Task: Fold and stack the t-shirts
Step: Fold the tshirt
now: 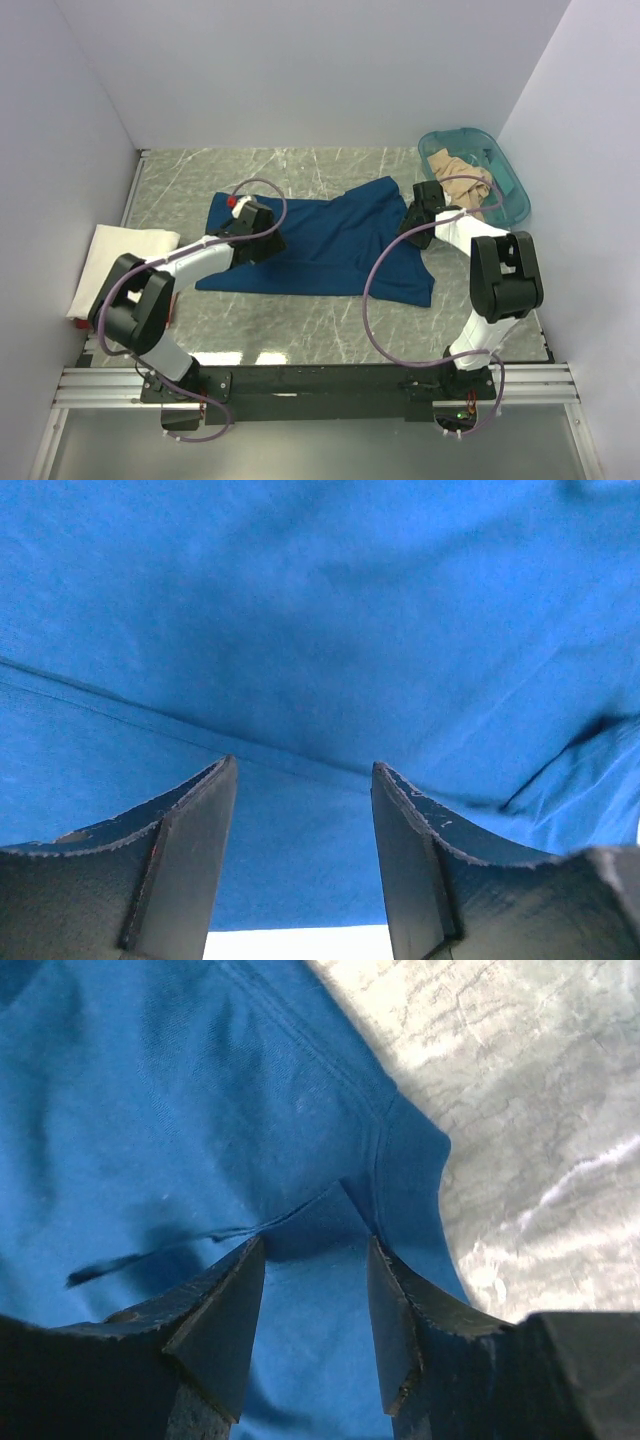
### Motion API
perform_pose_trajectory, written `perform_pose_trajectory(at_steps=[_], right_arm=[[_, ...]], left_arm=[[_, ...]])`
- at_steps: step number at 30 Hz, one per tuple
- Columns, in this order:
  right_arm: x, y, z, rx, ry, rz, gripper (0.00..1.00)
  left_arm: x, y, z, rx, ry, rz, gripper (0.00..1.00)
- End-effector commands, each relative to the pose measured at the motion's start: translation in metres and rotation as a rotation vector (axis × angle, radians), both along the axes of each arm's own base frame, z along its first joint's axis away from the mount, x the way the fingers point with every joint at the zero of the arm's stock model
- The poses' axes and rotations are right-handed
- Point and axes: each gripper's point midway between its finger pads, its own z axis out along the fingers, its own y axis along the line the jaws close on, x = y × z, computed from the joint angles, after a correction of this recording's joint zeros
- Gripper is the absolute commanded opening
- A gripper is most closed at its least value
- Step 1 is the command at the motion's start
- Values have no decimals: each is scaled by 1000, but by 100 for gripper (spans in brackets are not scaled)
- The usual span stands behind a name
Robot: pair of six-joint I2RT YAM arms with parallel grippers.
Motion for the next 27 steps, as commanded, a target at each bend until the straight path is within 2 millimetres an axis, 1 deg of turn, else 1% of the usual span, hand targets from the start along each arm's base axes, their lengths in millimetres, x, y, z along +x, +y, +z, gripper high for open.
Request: perform_pose_trajectory(at_steps=[1,3,5,8,9,12,16,20,22,27], right_arm=[[11,-5,-5,-12,-23,-11,51],[13,-5,-4,-12,-29,-13,50],[12,-5,-2,-10,-34,-15,47],[13,-6,1,-14,-41,-19,33],[12,-7,1,-20,-35,-19,20],[12,-10,6,-37,-32,-24,0],[15,-14,21,-60,-62,-31,0],[18,-18,31,-84,-72,-32,0],[18,-20,33,-92,-71,-36,0],[14,-23,29,-107,-60,-41,0]], left_arm=[[1,-21,3,-18,-30,-71,61],[-2,-30,1,-18,-24,-92,61],[-4,-33,-2,-12,-17,-103,61],[-7,-41,-5,-3,-11,-124,61],[-7,-41,-6,1,-7,-127,61],[-11,-47,-10,4,1,-143,61],[-15,-53,-16,13,14,-161,61],[-17,-57,-20,15,23,-170,61],[-18,-59,-21,19,25,-177,61],[-20,-60,-23,28,30,-186,61]])
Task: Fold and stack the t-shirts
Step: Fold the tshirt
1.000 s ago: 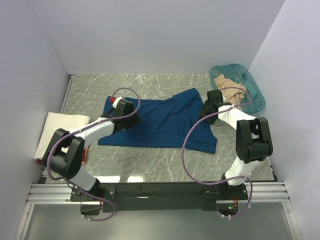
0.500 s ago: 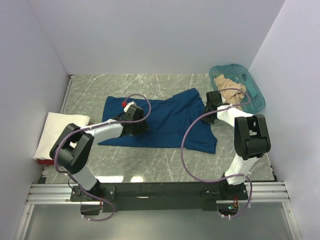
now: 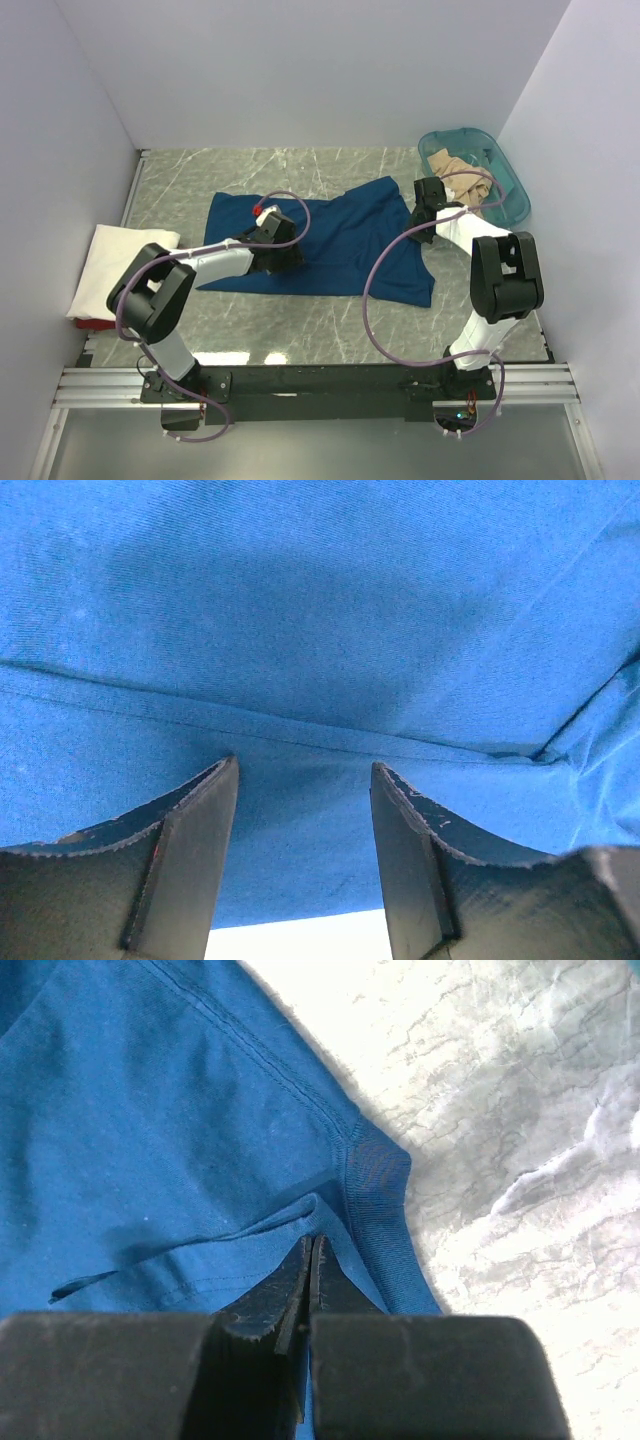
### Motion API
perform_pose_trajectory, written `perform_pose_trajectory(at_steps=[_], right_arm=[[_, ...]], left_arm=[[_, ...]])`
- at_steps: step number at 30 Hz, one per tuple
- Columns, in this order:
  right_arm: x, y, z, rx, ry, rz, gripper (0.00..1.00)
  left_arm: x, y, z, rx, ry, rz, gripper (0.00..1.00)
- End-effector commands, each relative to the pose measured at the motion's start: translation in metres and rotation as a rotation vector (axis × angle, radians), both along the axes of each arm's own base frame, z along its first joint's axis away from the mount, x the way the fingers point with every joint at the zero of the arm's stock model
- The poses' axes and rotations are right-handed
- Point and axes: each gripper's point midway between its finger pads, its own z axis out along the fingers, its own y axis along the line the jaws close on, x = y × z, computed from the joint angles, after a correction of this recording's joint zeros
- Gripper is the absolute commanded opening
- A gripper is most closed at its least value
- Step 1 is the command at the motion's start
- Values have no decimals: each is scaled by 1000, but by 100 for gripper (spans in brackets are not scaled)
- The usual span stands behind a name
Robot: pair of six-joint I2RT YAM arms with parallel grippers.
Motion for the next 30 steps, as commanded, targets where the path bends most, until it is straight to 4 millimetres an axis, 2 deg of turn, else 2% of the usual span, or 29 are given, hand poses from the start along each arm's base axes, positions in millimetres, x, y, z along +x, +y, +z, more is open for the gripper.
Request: perform_pose_trajectory(at_steps=[1,5,10,14,23,30], right_arm=[[9,-9,22,-35,-59,-14,0],[13,-9,26,-45,-66,-9,0],[24,-8,45,-94,-84,3,0],[33,3,57,-128,-91,26,0],[45,27,52,-181,-58,91,0],[46,44,38,-204,-22,143,0]], left_arm=[[9,-11,9,-14,-34,-27,61],[8,-12,8,-12,-32,-32,61],[6,-13,6,-6,-26,-38,61],[6,-14,5,-7,-25,-40,61],[3,-15,4,2,-20,-46,61],[1,-15,3,5,-17,-45,61]])
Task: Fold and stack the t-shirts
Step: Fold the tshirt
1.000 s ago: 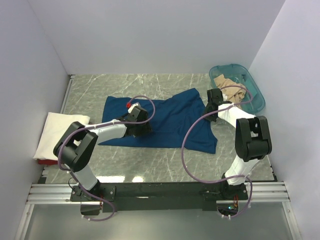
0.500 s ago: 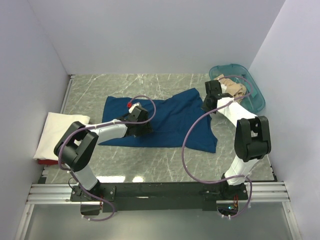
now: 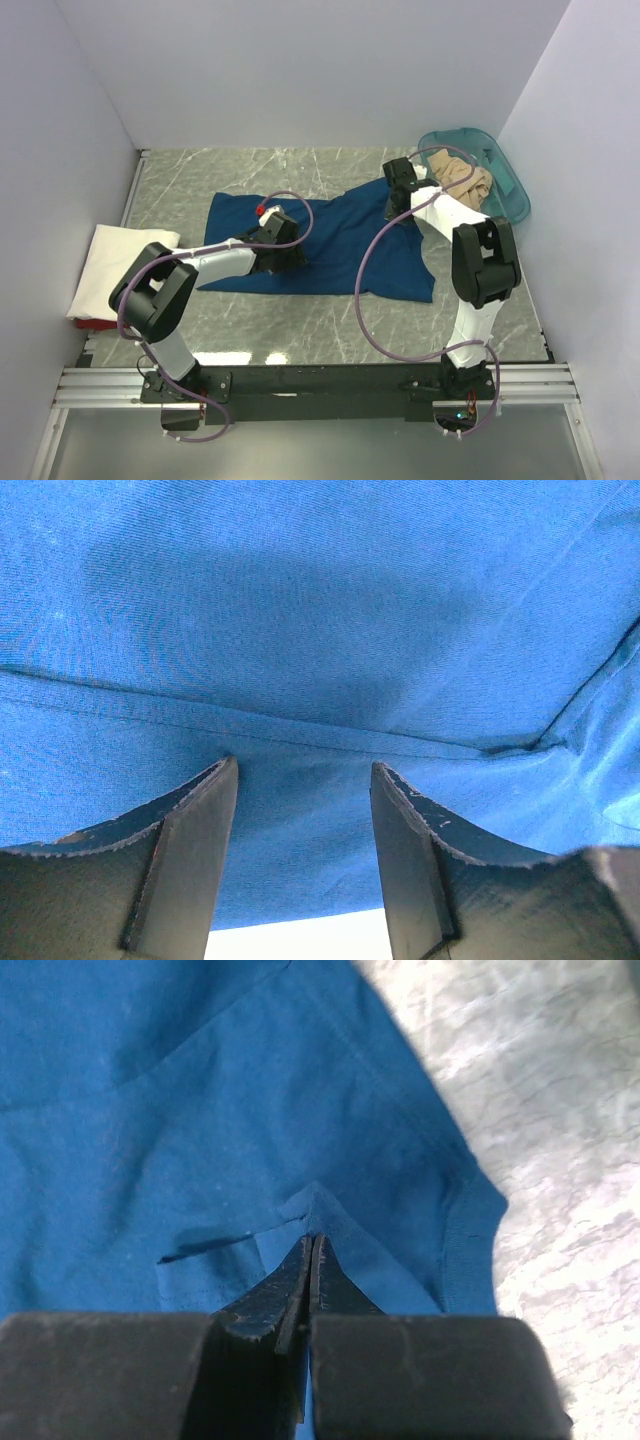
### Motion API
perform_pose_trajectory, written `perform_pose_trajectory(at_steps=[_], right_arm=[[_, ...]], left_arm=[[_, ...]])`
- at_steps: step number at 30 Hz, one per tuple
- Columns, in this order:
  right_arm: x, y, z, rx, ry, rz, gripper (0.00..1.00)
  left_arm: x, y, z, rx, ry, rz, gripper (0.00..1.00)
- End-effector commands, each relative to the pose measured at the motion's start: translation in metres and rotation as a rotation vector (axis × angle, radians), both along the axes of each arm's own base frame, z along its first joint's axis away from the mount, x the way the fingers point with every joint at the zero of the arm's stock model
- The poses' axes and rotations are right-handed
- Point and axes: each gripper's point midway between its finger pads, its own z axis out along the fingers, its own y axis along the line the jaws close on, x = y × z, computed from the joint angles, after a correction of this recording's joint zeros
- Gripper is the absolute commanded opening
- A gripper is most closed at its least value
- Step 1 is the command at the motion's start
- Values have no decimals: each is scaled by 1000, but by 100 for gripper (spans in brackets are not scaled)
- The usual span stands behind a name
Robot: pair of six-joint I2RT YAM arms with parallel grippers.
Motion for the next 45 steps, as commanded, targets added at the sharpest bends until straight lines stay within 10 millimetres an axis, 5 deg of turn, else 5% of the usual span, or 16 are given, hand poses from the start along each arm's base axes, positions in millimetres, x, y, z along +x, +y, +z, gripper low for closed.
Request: perform_pose_trajectory(at_steps=[1,8,11,15,18,23,25,27,28,30,36,45], right_arm=[[10,7,13,-31,-31,29,0],[12,17,10,-28,-14,69,0],[9,17,14,-22,-20,68,13],[4,16,28,-5,-49,64,43],[-1,12,45,15,-81,39,49],[-36,3,63,95,-127,-8,49],[-60,0,49,142,-107,-48,48],[-79,4,56,220,-144,-67,47],[-98,0,37,227,-109,-83,47],[-117,-3,41,270,-148,-116,47],[-185,-26,3,295,-123,-245,47],[-214,-38,-24,335,-135,-362,47]], left_arm=[[2,-8,4,-3,-13,-27,61],[1,-7,5,-3,-17,-27,61],[1,-7,8,-7,-24,-26,61],[2,-7,12,-8,-34,-28,62],[3,-6,17,-8,-43,-27,62],[3,-4,28,-12,-69,-25,63],[4,-3,30,-10,-76,-22,63],[4,-3,33,-14,-85,-22,63],[3,-2,32,-12,-86,-22,63],[4,-1,33,-12,-88,-20,63],[7,1,32,-7,-91,-22,63],[10,2,30,-11,-90,-21,62]])
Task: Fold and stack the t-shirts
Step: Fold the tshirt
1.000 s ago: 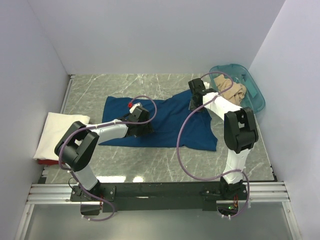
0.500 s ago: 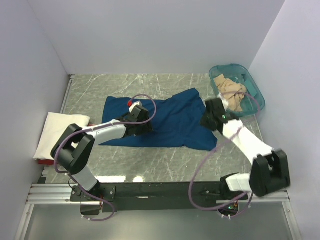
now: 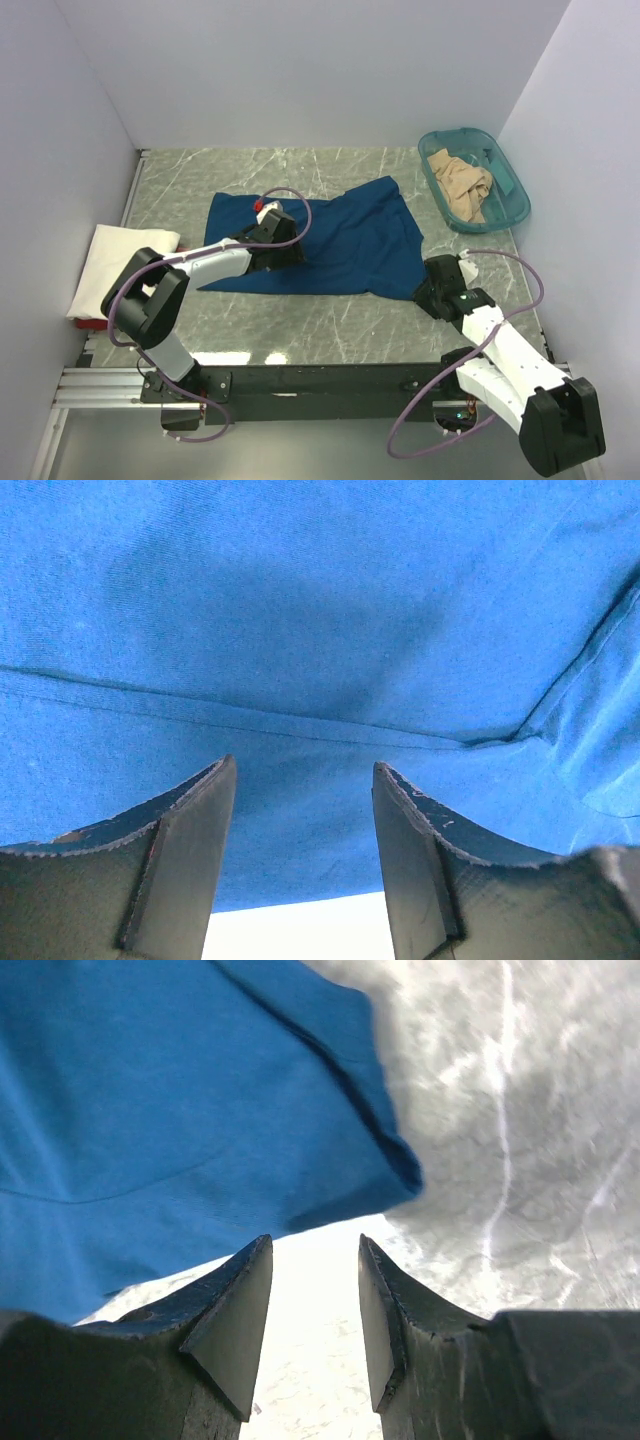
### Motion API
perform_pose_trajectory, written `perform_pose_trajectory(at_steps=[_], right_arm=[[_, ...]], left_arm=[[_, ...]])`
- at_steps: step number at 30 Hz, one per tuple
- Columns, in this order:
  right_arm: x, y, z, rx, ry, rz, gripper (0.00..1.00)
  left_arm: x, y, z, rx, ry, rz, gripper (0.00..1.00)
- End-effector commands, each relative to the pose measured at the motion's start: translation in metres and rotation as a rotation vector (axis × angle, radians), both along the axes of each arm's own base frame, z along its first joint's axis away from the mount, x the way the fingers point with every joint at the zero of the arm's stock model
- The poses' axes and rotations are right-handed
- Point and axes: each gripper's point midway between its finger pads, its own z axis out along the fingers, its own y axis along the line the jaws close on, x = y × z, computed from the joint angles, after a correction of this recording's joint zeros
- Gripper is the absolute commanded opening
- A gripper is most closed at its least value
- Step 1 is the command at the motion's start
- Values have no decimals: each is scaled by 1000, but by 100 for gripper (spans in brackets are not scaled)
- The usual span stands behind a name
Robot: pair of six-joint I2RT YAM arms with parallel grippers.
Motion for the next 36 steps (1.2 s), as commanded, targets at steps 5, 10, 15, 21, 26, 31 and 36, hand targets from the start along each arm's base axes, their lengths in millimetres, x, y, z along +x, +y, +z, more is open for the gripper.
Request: perform_pose_trajectory(at_steps=[5,10,15,21,26,31,36], right_arm=[[15,-10,-2,-1,-38,-96,47],[21,-15,-11,-31,-9,-108,48],[28,-20,-8,-55,-10,-117,46],[34,-36,14,-146,-44,-138,26],[34,-44,27,-193,-54,-131,17],[30,-40,25,-168,-50,-112,16],[25,-26,26,-100,-47,-60,18]], left_arm=[[6,-1,9,-12,-39,-13,62],[3,2,7,-3,-36,-8,62],[1,5,7,0,-34,-5,62],[-1,5,4,-4,-25,-4,62],[-4,4,-1,-13,-15,-7,61],[-5,4,0,-20,-16,-6,62],[-5,5,5,-22,-27,-5,62]])
